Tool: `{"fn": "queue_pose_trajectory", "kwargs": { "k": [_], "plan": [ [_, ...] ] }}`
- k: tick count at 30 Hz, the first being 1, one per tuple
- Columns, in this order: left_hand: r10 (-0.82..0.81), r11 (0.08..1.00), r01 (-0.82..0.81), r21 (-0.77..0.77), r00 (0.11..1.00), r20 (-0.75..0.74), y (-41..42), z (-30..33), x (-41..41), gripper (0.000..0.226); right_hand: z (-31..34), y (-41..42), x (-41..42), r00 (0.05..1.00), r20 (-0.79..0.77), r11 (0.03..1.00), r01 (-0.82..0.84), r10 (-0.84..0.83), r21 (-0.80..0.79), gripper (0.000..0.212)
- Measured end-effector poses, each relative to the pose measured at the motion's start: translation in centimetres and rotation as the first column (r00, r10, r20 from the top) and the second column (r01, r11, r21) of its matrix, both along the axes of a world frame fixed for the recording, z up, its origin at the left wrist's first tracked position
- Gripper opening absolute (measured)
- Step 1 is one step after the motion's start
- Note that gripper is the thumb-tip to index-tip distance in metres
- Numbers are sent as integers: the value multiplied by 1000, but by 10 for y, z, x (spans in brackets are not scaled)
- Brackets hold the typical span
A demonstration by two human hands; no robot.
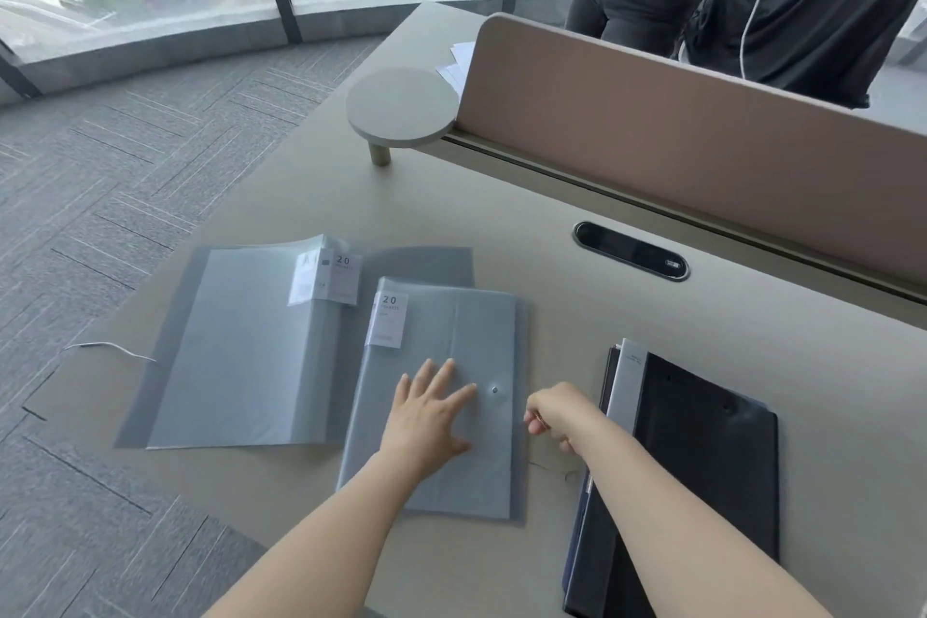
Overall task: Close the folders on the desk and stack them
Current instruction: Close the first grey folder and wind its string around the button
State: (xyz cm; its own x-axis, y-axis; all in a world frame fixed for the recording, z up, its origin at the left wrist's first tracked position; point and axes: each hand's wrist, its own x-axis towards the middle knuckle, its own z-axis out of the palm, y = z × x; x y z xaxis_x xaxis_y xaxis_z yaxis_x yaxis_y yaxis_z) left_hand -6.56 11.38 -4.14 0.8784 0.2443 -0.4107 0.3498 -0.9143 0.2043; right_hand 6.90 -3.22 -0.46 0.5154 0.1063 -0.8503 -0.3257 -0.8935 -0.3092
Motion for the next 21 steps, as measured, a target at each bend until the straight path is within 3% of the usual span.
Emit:
{"fn": "queue_pose_trajectory", "kwargs": {
  "k": [10, 13, 17, 21],
  "plan": [
    [-41, 999, 41, 2, 999, -21, 2, -11, -2, 75, -22, 25, 16, 959, 243, 988, -124, 143, -93, 22],
    [-35, 999, 35, -9, 999, -21, 3, -12, -4, 75, -31, 31, 17, 957, 255, 989, -120, 138, -87, 22],
    [-31, 999, 31, -25, 999, -18, 4, -14, -4, 75, -42, 35, 20, 975, 222, 1000, 12, -8, -18, 19],
    [-29, 999, 28, -40, 999, -22, 4, -14, -3, 76, -40, 51, 18, 957, 279, 997, -70, 77, -36, 24]
  ]
}}
